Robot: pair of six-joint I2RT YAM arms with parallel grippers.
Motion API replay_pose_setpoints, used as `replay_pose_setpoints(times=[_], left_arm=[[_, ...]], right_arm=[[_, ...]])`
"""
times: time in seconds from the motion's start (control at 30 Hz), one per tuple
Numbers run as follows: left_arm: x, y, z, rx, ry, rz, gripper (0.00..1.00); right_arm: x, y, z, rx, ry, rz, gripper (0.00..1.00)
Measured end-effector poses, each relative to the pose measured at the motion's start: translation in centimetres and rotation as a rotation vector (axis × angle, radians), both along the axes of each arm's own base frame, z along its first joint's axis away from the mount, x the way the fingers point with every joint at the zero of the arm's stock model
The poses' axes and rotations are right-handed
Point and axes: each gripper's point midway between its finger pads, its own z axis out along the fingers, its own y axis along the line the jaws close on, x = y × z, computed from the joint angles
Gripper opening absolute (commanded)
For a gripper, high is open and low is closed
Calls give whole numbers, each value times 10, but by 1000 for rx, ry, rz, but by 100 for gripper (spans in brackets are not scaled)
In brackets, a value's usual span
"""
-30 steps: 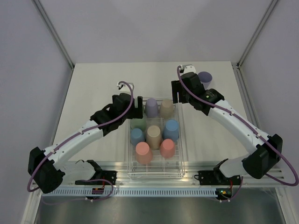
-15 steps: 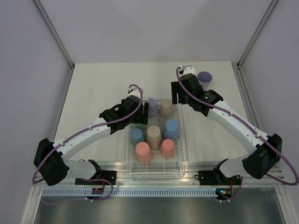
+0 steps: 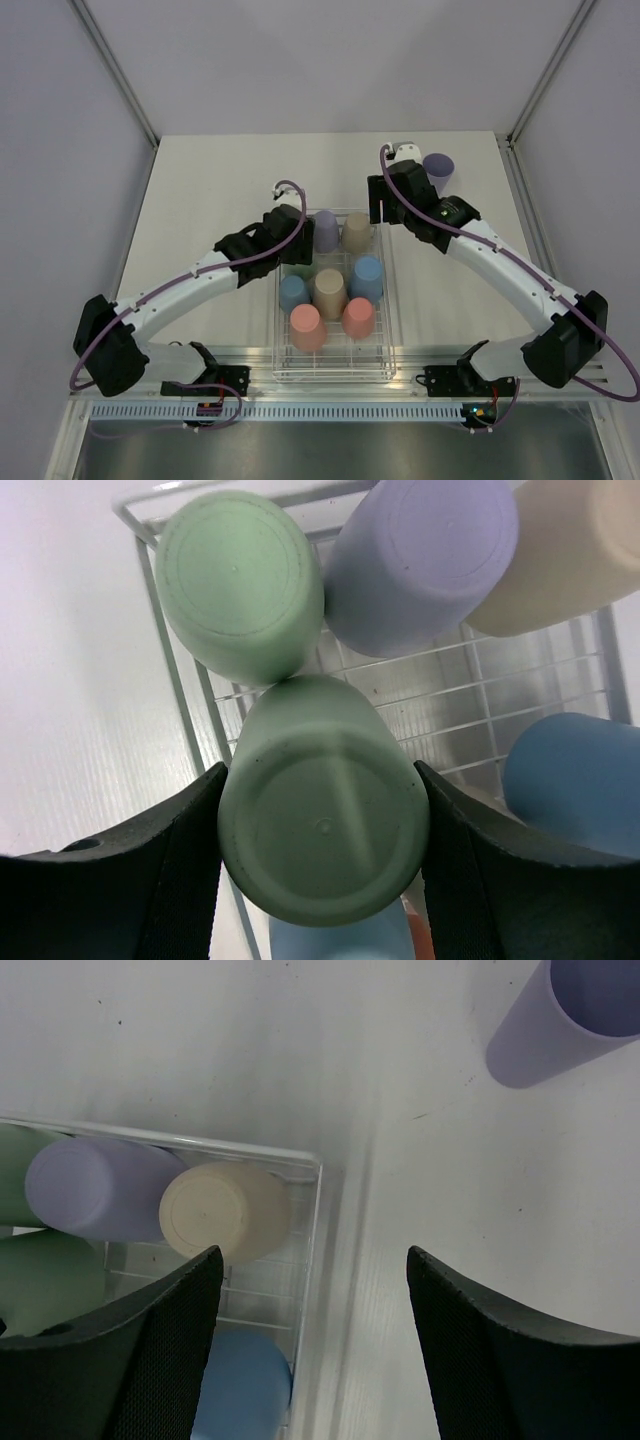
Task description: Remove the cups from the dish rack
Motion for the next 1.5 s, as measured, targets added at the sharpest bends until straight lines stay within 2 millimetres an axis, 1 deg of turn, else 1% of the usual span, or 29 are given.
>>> replay_pose_setpoints(times=[0.07,0.13,0.17,0.23,0.3,0.33,0.4,0.43,0.5,0.57,0.63,0.7,0.77,0.87,1.0,1.1,1.17,1.2,1.23,1.3,1.33,1.37,1.4,1.43,1.47,1.5], left_arm=[[-2,2,15,-32,-31,1,2],[-4,3,41,-97,-88,-4,2],[-7,2,59,-151,-126,-16,2],[-14,-3,97,-290,-219,-51,2],[-26,-6,131,-436,-309,-101,2],[-32,-7,143,-499,-340,-128,2],[-42,-10,160,-610,-390,-174,2],[-44,-11,163,-647,-400,-189,2],[-44,-13,165,-732,-410,-216,2],[-36,-9,157,-802,-393,-208,2],[-26,-2,143,-869,-367,-185,2],[-18,5,123,-928,-325,-144,2],[-19,4,111,-988,-281,-144,2],[-24,-2,116,-1096,-266,-185,2],[-27,-6,134,-1231,-284,-242,2],[-29,-8,143,-1308,-277,-275,2],[-28,-10,145,-1342,-268,-289,2],[-29,-11,146,-1354,-262,-296,2],[-29,-12,146,-1360,-255,-302,2],[-31,-13,148,-1369,-249,-313,2],[-32,-13,148,-1371,-249,-316,2],[-33,-13,150,-1379,-245,-318,2],[-33,-13,151,-1379,-248,-320,2],[-35,-13,153,-1381,-245,-325,2],[-36,-13,154,-1380,-243,-330,2],[-37,-13,153,-1377,-240,-330,2]], right_arm=[[-2,0,5,18,-21,3,80],[-5,-1,12,44,-43,12,84],[-7,1,18,69,-61,25,88],[-14,8,29,135,-93,70,89],[-22,18,42,212,-125,127,90],[-28,26,49,260,-139,170,90],[-39,41,63,357,-169,257,90],[-46,48,70,404,-181,302,90],[-59,59,81,489,-202,377,90],[-73,70,91,572,-217,454,90],[-84,78,101,651,-224,516,89],[-93,85,108,719,-223,570,89],[-100,91,110,776,-212,609,89],[-107,97,103,837,-174,639,89],[-114,101,92,885,-125,653,88],[-116,102,93,903,-122,663,87],[-117,102,96,913,-128,670,82],[-117,103,99,920,-132,675,78],[-118,103,101,927,-138,680,70],[-119,105,106,951,-144,692,60],[-119,107,108,965,-147,703,46],[-118,109,108,975,-150,710,35],[-116,111,107,989,-140,709,35],[-113,113,103,1004,-124,705,25],[-111,116,100,1014,-113,708,21],[-111,120,99,1031,-92,717,14]])
